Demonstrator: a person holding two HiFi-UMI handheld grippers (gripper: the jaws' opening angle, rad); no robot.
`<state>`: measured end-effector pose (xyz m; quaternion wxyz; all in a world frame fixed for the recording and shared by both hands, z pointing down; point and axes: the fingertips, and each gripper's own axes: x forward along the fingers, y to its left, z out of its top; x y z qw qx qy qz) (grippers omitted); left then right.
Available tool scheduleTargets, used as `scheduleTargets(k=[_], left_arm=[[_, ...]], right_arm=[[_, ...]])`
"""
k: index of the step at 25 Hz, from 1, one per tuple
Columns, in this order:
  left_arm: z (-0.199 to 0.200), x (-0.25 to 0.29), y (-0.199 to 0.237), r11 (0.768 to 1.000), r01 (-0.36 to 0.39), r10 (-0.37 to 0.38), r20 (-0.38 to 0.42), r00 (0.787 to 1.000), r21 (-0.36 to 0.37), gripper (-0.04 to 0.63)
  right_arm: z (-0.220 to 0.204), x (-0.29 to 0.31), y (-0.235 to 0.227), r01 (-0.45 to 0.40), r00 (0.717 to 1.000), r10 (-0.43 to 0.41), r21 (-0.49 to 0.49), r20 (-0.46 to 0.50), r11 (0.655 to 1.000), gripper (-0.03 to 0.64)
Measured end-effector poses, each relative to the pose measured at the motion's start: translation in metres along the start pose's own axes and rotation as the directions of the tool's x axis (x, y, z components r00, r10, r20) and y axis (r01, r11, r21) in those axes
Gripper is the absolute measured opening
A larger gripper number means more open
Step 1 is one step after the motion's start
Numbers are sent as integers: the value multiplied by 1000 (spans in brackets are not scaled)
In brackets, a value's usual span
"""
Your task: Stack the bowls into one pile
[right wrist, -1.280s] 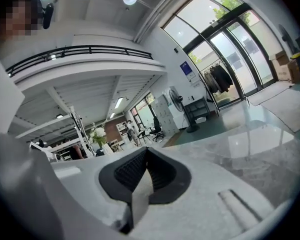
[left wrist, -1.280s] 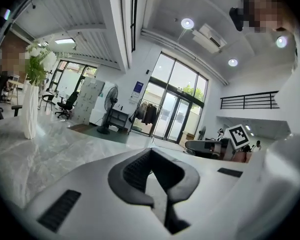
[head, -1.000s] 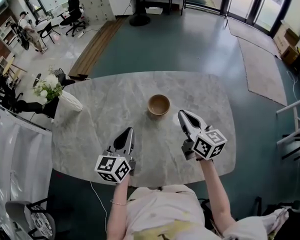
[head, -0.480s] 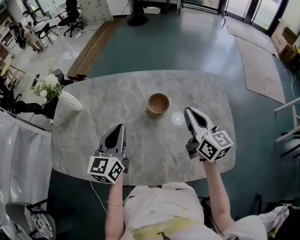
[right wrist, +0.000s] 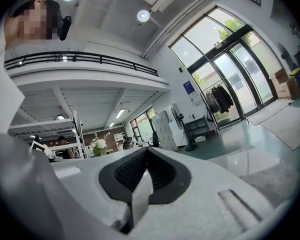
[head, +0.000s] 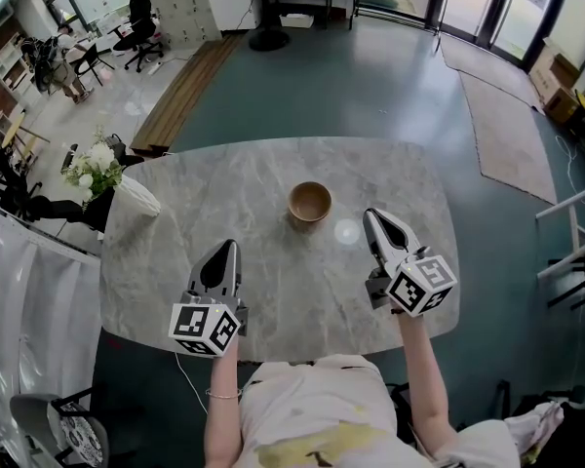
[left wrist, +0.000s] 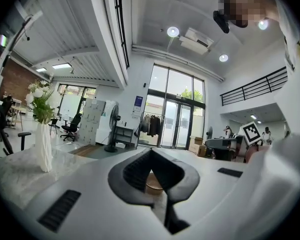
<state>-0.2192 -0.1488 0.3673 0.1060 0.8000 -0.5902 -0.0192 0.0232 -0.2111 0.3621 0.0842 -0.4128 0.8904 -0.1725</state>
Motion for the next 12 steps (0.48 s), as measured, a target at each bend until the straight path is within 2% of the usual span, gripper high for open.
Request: scheduleTargets(k=[12], left_arm=[[-3, -1, 6, 999, -32, 33, -23, 999, 32, 0]], right_arm=[[-1, -2, -4, 21, 1000, -21, 3, -5, 1000, 6]])
